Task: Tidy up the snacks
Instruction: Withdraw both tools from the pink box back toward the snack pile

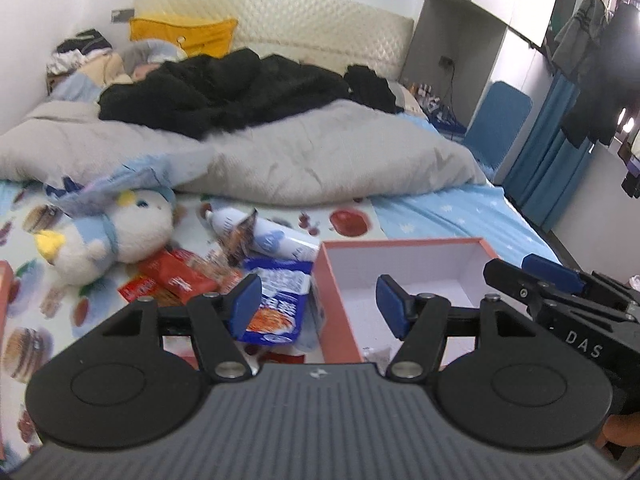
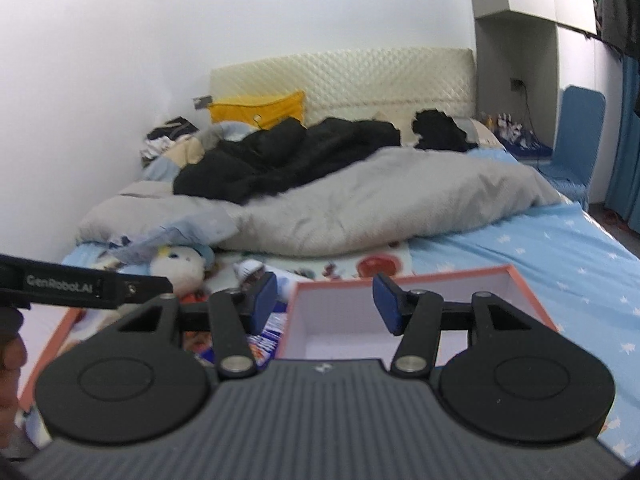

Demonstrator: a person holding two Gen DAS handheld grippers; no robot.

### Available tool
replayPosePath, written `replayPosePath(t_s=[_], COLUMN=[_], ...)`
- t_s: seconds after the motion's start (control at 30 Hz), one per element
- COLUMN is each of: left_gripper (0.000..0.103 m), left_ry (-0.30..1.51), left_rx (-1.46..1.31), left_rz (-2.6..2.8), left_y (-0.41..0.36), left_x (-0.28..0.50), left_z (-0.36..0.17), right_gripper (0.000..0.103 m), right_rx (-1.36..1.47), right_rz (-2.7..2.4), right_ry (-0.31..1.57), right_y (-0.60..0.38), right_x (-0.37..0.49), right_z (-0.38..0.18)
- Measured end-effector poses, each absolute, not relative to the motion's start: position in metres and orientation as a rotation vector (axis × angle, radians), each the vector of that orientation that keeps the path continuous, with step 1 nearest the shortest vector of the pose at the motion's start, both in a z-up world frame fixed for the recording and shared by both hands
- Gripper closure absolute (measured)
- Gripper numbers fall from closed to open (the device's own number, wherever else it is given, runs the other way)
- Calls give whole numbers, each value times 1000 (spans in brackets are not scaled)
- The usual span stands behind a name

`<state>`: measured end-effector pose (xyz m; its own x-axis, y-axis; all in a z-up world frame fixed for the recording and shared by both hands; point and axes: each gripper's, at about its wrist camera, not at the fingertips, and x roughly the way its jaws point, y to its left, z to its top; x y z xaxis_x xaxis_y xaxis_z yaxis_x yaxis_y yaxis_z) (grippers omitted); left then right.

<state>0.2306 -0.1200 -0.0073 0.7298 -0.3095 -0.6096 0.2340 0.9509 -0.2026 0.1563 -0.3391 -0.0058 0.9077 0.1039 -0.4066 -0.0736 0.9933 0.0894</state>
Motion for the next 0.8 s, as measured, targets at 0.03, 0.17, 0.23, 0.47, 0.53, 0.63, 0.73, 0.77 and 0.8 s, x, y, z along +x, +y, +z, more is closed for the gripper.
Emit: replayPosePath(t_s=[0.03,0.17,0.23,0.47,0.53,0.63,0.73,0.77,0.8], left_gripper=[34,34,34,34,34,34,34,34,34], left_ry=[684,666,663,651,650,656,667,672,680], left_rx=[-113,-106,-111,-121,-117,-110,-117,-119,-124], left_rz=[-296,-271,-257,-190,-175,-148,-128,-122,-117], left_y=[-115,-90,-76,-25,-12,8,27,32,38], left_x=[229,220,215,194,188,177,168,166,163], left_z=[-5,-2,-2,-12,-17,-25,-36,-40,-44], right_gripper=[48,47,47,47,47,47,47,47,47], right_rx=[70,59,53,45,47,42,44,43,41], right_rz=[100,127,144,198,212,228,244,242,237], right_ry=[415,398,390,394,402,420,438,447,451], right_y=[-333,-309,-296,-251,-238,-220,-205,-201,-196], right_x=[155,150,147,138,134,130,125,124,122], right_z=[-3,2,2,-7,-12,-21,-29,-32,-34])
